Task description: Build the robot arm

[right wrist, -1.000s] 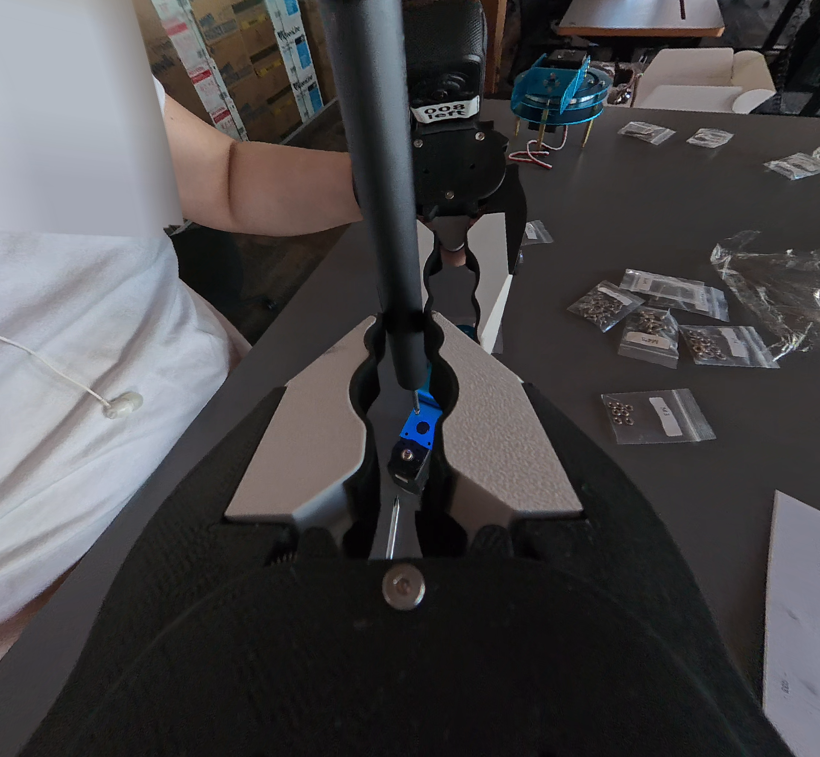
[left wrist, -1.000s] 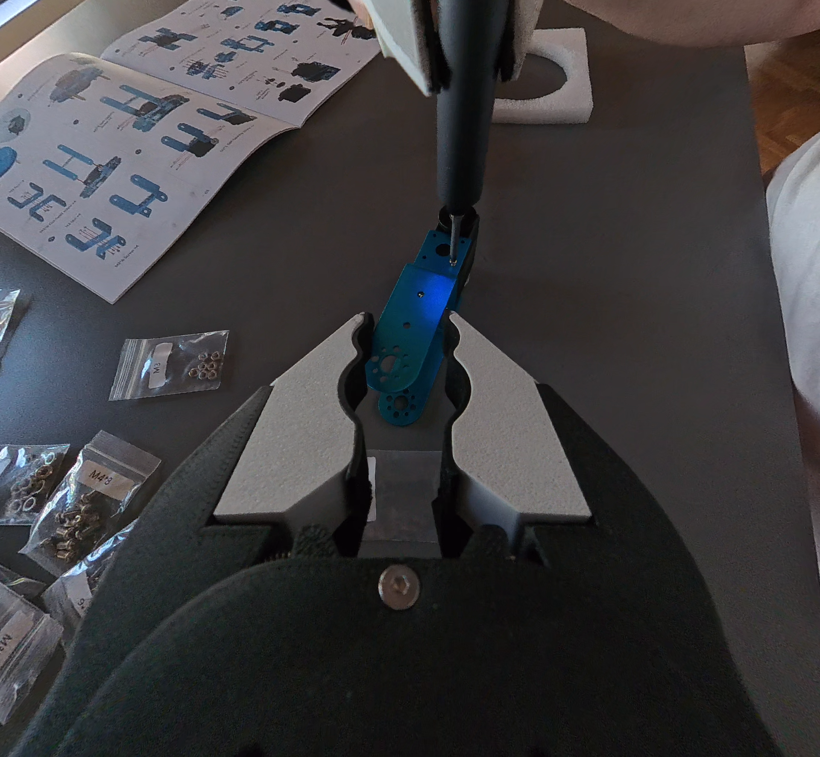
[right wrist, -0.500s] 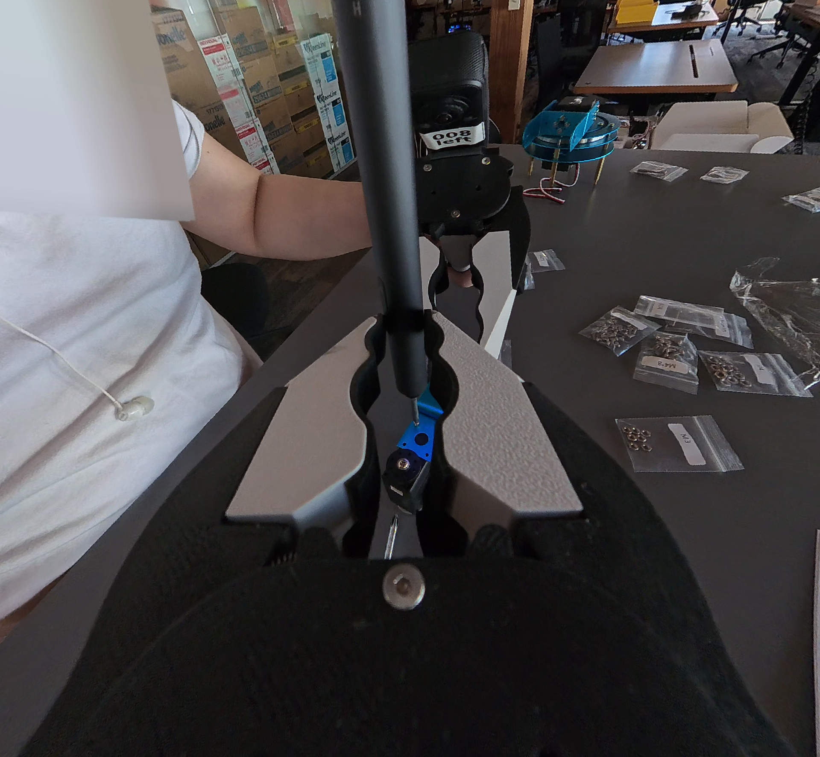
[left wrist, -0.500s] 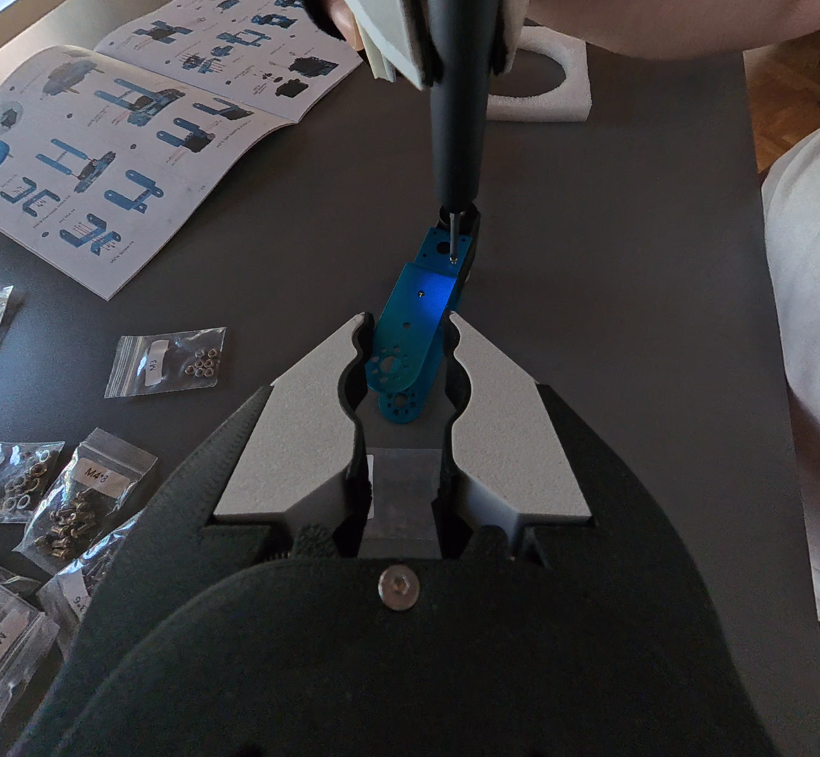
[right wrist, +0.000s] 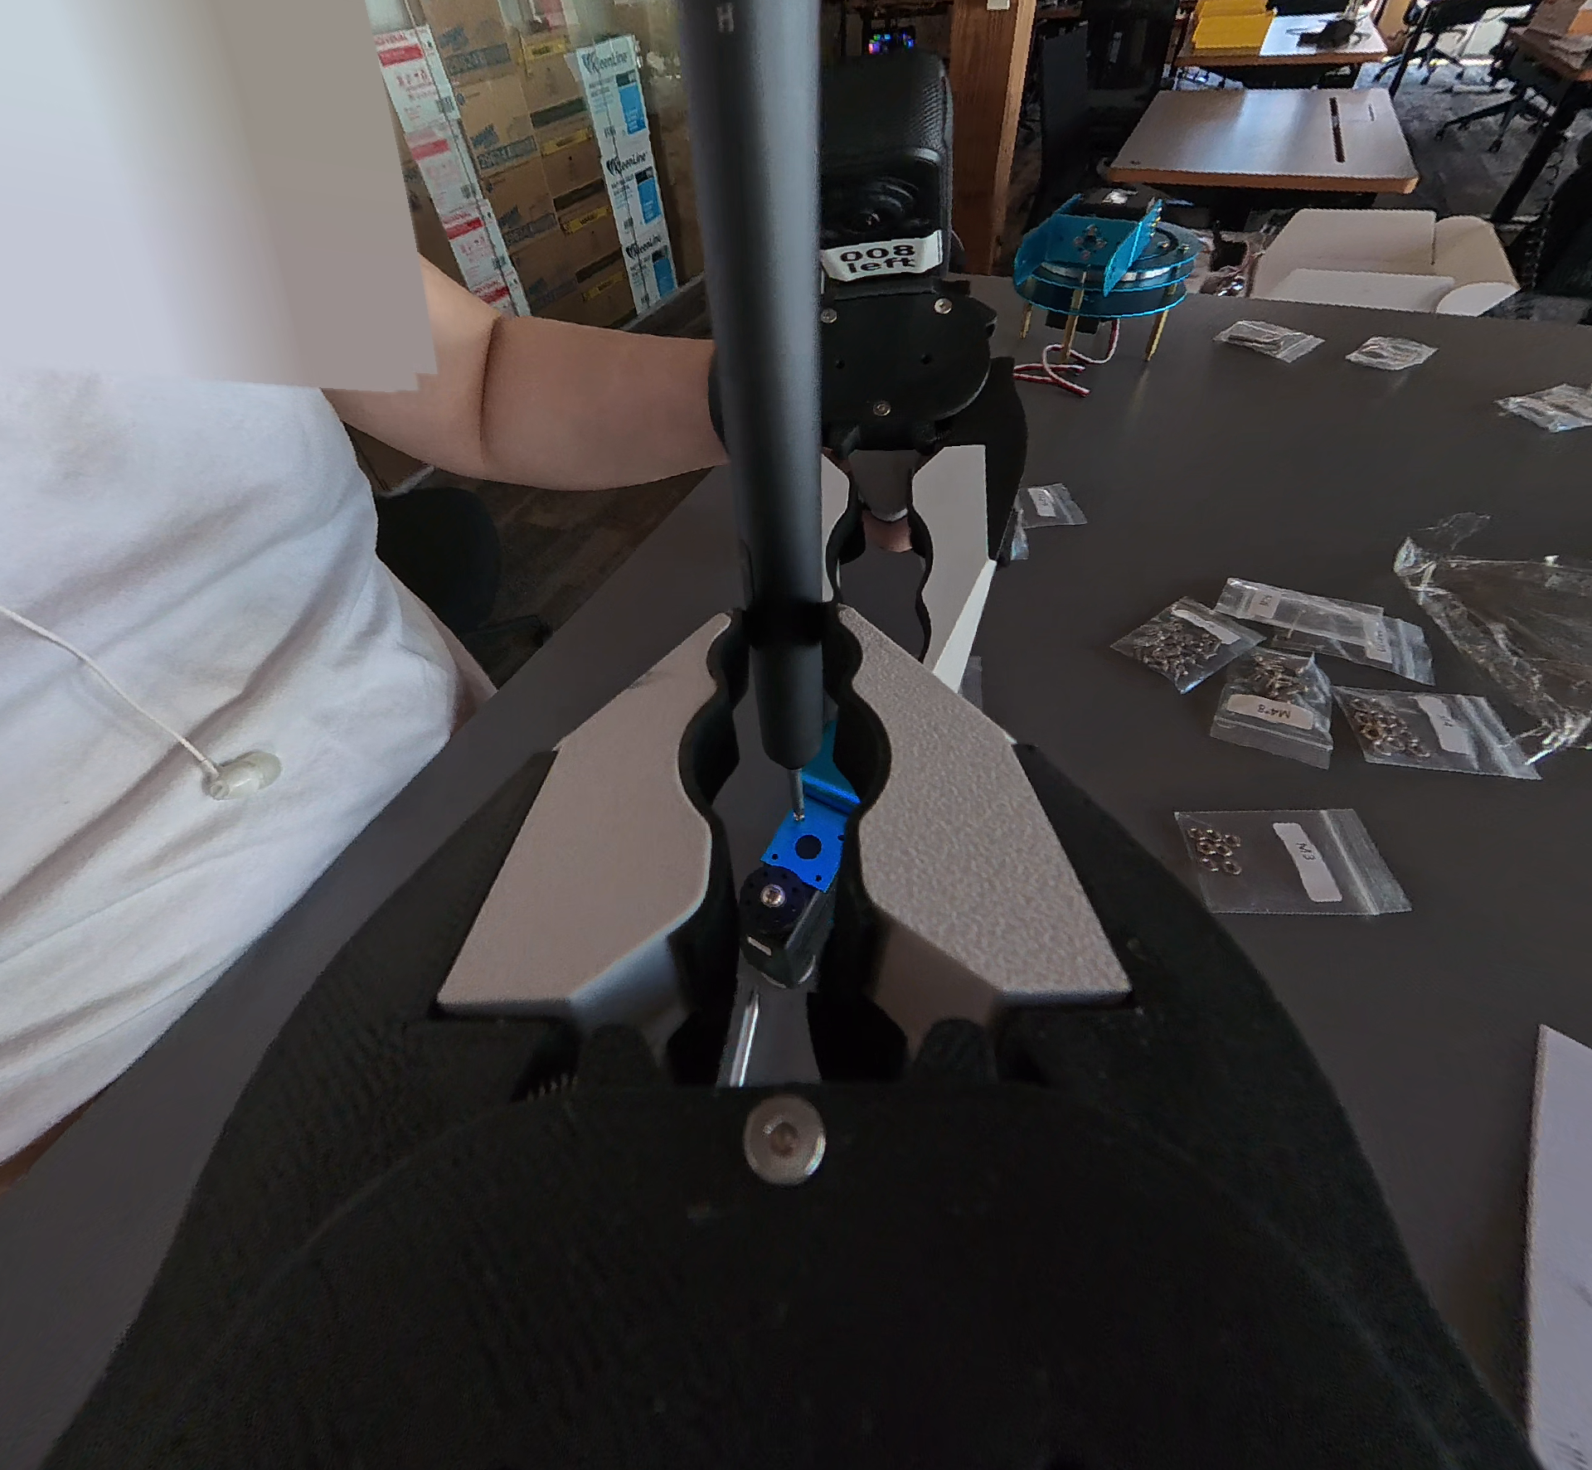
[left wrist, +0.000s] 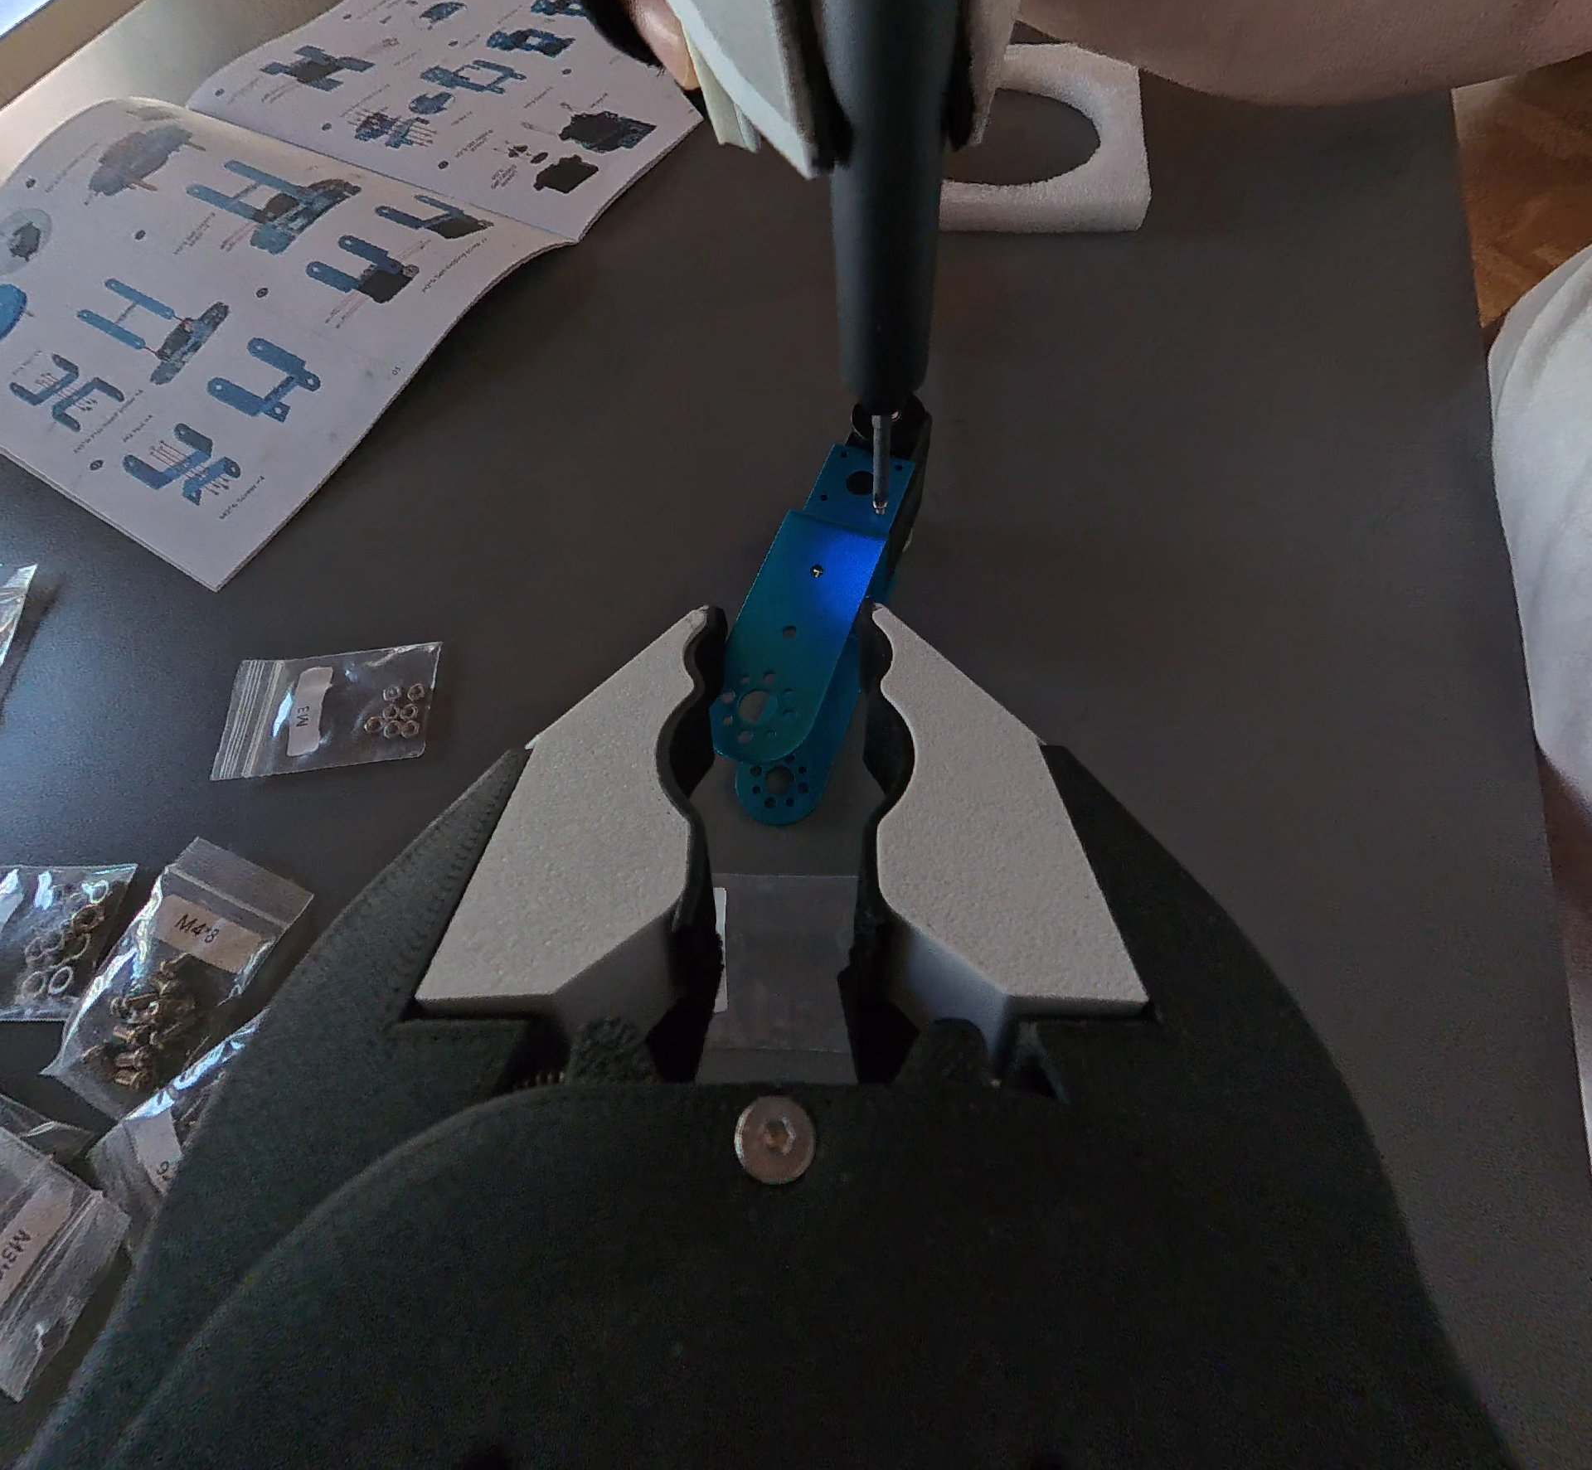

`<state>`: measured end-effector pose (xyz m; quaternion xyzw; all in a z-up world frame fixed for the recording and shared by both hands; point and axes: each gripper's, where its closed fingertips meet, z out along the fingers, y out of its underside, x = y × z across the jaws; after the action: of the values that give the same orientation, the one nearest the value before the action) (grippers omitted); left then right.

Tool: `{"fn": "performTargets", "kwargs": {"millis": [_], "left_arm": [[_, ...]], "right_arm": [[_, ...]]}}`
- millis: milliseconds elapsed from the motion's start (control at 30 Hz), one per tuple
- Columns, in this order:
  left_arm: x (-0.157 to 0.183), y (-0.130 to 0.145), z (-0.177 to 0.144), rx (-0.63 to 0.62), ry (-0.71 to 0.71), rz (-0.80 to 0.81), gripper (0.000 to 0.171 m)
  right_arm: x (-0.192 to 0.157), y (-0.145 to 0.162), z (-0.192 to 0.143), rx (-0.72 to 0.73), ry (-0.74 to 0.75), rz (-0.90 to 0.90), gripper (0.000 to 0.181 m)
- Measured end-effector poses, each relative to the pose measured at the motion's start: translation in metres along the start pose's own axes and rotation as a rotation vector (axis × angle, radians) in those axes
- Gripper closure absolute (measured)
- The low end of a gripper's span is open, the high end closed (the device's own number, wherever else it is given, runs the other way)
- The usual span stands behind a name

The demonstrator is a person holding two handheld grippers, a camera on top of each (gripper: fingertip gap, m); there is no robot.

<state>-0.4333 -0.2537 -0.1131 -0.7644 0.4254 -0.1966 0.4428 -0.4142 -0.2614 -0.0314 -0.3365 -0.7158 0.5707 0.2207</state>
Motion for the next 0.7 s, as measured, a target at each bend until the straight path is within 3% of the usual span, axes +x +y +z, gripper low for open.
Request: {"fn": "performTargets", "kwargs": {"millis": [433,533,700], "left_arm": [[0.001,0.000,0.000,-0.006,0.002,0.002,0.141],[0.003,0.000,-0.005,-0.020,0.024,-0.025,0.122],[0.003,-0.044,-0.021,0.136,0.052,-0.095,0.121]], "right_arm": [[0.002,-0.001,-0.001,0.078,-0.083,0.031,0.164],[0.004,-0.001,-0.002,0.084,-0.080,0.052,0.164],[0.004,-0.001,-0.003,0.083,-0.062,0.036,0.164]]}}
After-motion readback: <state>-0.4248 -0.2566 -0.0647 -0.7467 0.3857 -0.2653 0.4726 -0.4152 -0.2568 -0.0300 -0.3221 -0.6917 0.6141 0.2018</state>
